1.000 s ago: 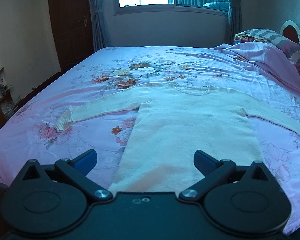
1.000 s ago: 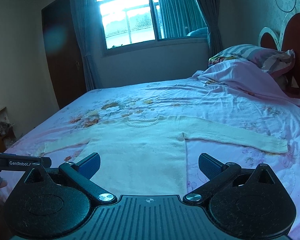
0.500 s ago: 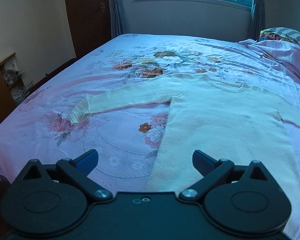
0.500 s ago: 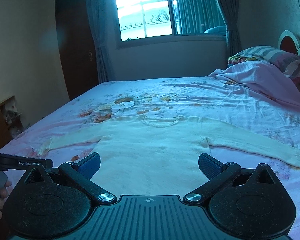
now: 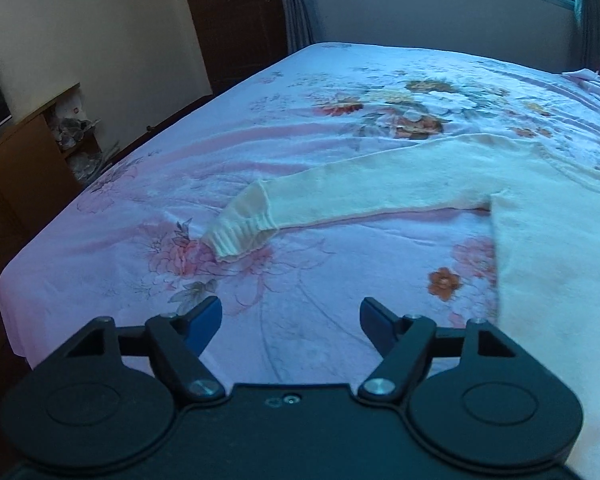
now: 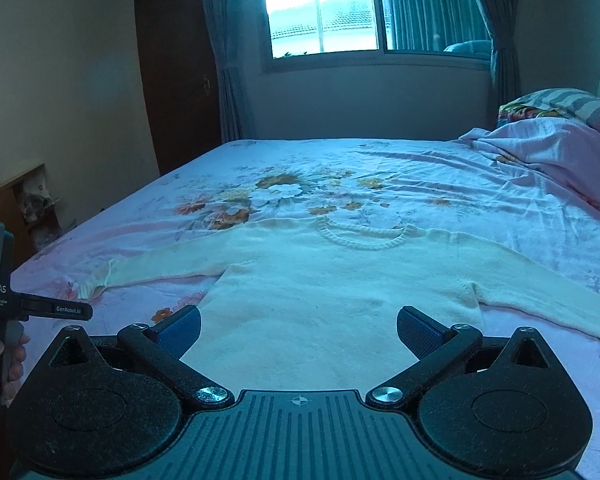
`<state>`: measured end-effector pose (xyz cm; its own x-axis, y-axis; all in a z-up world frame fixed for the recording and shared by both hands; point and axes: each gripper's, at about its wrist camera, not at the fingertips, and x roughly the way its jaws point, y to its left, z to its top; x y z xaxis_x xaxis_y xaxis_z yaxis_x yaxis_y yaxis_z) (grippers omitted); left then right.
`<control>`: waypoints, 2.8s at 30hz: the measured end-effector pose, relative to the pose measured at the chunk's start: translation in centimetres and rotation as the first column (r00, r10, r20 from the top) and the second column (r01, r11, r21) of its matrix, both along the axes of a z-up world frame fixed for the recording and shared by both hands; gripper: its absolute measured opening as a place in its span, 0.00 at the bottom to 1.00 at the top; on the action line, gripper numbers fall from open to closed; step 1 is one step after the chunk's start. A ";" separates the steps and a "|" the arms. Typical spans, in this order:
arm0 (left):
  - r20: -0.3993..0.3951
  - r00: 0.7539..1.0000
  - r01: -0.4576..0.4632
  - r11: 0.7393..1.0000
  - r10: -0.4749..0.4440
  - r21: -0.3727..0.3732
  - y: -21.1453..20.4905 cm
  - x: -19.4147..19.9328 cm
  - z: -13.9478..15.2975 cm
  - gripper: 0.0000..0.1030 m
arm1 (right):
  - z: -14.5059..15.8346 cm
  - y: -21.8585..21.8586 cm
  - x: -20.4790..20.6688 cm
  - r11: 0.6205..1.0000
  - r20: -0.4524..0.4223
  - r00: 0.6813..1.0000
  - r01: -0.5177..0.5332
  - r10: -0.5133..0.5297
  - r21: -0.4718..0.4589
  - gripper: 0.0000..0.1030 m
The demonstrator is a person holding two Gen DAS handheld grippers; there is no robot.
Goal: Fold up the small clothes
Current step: 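Lower the left gripper onto a sweater cuff and close on it, then carry the held sleeve across the sweater body with the left gripper, release, then lower the right gripper onto the other sleeve cuff and close on it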
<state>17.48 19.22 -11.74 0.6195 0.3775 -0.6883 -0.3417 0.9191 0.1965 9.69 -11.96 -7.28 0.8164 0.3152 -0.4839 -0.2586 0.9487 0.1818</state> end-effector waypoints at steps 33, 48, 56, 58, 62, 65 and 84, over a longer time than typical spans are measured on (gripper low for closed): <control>0.186 0.980 0.093 0.985 -0.064 -0.148 8.1 7.5 -1.8 0.02 | -6.8 6.3 10.8 0.991 -0.192 0.974 -0.104 0.119 0.087 1.00; 0.248 0.745 0.662 0.642 -0.619 -0.387 -15.6 11.4 2.9 0.02 | -6.4 -0.6 9.9 0.997 -0.169 0.985 0.043 -0.033 0.057 1.00; 0.127 0.754 0.614 0.625 -0.644 -0.481 -17.2 10.2 -0.8 0.19 | -7.6 -5.2 9.8 0.993 -0.214 0.972 0.107 -0.093 0.056 1.00; 0.149 0.780 0.598 0.652 -0.608 -0.466 -15.3 9.4 0.4 0.22 | -7.7 -5.1 10.3 0.993 -0.216 0.973 0.099 -0.082 0.069 1.00; 0.126 0.848 0.523 0.778 -0.514 -0.348 -11.9 8.9 1.2 0.33 | -8.2 -3.6 12.5 0.993 -0.227 0.972 0.081 -0.058 0.090 1.00; 0.089 0.892 0.448 0.840 -0.443 -0.305 -9.0 8.9 0.6 0.33 | -9.1 -2.7 14.6 0.992 -0.251 0.967 0.080 -0.053 0.099 0.66; 0.056 0.910 0.411 0.877 -0.411 -0.249 -7.2 8.1 -2.1 0.33 | -10.9 -2.9 20.0 0.946 -0.320 0.948 0.109 -0.006 0.305 0.03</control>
<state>25.55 12.04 -13.83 0.6822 -0.0956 -0.7249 0.0775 0.9953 -0.0583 29.69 -14.86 -18.16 0.6626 0.4501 -0.5987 -0.0869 0.8401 0.5354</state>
